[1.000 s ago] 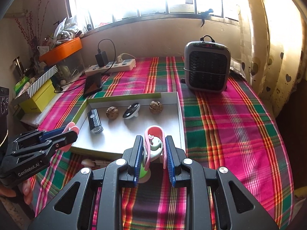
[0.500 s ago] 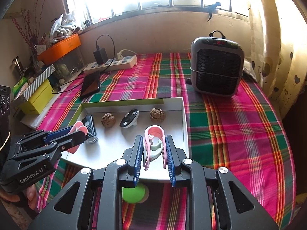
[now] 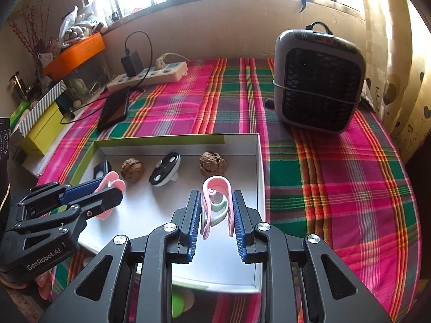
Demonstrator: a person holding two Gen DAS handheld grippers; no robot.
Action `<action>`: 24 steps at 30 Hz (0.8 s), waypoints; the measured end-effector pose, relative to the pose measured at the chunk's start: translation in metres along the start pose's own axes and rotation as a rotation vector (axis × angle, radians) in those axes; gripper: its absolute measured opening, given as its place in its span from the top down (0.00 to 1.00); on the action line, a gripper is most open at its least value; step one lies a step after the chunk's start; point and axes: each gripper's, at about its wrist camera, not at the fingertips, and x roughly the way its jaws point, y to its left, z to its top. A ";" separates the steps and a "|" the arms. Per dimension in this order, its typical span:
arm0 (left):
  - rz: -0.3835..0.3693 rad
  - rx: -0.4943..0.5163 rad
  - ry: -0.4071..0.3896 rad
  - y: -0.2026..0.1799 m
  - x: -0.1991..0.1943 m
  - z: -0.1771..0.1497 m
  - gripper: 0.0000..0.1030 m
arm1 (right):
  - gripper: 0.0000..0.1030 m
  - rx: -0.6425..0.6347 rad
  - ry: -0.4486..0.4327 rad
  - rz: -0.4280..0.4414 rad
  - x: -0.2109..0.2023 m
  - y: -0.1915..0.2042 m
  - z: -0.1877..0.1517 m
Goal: Organize objects
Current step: 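Carry both pink ear hooks over the white box with both tools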
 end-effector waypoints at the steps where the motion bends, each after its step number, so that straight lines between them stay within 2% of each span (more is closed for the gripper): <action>1: -0.001 -0.001 0.003 0.000 0.002 0.000 0.79 | 0.76 -0.003 0.004 0.000 0.002 0.000 0.001; 16: 0.021 0.010 0.042 0.001 0.024 0.004 0.79 | 0.76 -0.034 0.051 -0.002 0.029 0.004 0.005; 24: 0.027 0.006 0.052 0.002 0.031 0.006 0.79 | 0.76 -0.056 0.041 -0.024 0.034 0.007 0.009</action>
